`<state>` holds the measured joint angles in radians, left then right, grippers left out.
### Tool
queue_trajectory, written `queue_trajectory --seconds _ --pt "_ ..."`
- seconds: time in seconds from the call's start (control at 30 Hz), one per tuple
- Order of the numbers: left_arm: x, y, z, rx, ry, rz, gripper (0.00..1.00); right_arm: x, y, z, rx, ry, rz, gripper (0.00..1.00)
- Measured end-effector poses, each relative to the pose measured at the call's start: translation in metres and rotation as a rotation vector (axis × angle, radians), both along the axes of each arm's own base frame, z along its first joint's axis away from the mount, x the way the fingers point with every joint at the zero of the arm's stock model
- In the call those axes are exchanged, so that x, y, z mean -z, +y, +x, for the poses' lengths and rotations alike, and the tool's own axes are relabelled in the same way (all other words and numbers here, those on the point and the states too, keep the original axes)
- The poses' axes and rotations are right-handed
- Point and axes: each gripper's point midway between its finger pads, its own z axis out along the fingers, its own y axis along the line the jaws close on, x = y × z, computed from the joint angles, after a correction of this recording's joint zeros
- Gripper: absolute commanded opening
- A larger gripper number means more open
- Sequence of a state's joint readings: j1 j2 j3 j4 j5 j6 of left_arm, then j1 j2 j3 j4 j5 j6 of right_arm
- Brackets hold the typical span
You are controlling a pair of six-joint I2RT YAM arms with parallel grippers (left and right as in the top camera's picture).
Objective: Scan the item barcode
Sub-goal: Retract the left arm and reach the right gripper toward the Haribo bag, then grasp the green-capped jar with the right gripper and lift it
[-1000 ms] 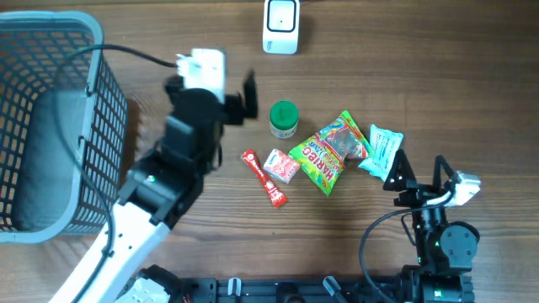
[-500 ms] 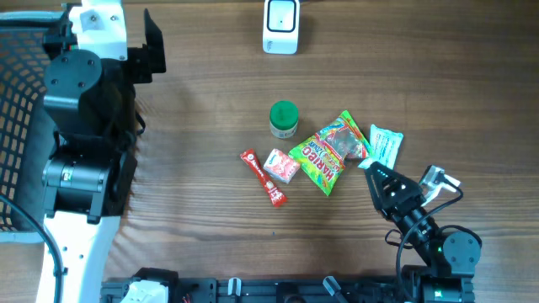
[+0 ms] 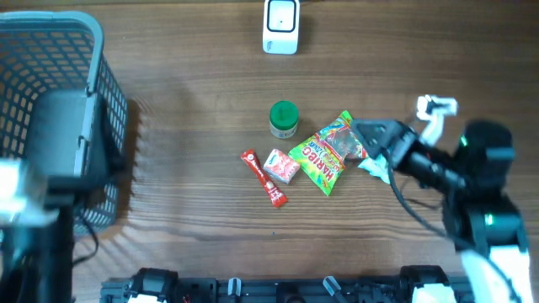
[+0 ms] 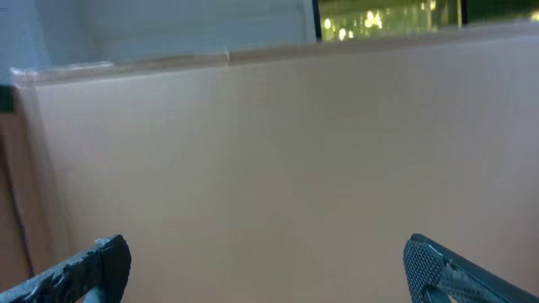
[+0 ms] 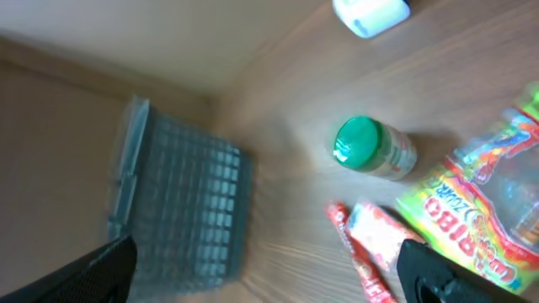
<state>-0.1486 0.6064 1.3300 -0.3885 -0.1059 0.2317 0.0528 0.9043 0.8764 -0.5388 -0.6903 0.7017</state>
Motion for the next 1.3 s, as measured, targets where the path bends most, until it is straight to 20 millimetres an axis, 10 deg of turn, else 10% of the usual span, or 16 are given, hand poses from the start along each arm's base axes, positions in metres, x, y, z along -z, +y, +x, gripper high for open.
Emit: queue_trajectory --seconds 0.23,0.57,0.7,0.9,1.07,1.2,1.3 --pt "-0.003 0.014 -0.072 -0.031 -0.094 -0.011 1.0 0.011 0.084 0.038 -0.141 0.053 -0.333 1.0" --pt "0.009 -0.004 -0.248 0.019 -0.446 0.063 1.0 0.042 0.05 0.028 -0.053 0.211 -0.528 0.99" --pt "0.02 -0.006 -0.229 0.007 -0.397 0.087 1.0 0.029 0.044 0.053 -0.002 0.296 -0.653 0.99" --pt "0.029 -0.024 -0.211 0.07 -0.363 0.161 1.0 0.07 0.049 0.079 0.045 0.522 -0.741 1.0" --pt "-0.022 -0.017 -0.259 0.127 -0.708 0.158 1.0 0.07 0.054 0.09 0.07 0.499 -0.721 0.99" --pt "0.001 0.006 -0.194 0.022 -0.496 0.063 1.0 0.08 0.063 0.11 0.049 0.452 -0.73 0.99" --pt "0.049 0.014 -0.13 -0.026 -0.209 0.03 1.0 0.135 0.074 0.128 -0.04 0.501 -0.799 0.99"
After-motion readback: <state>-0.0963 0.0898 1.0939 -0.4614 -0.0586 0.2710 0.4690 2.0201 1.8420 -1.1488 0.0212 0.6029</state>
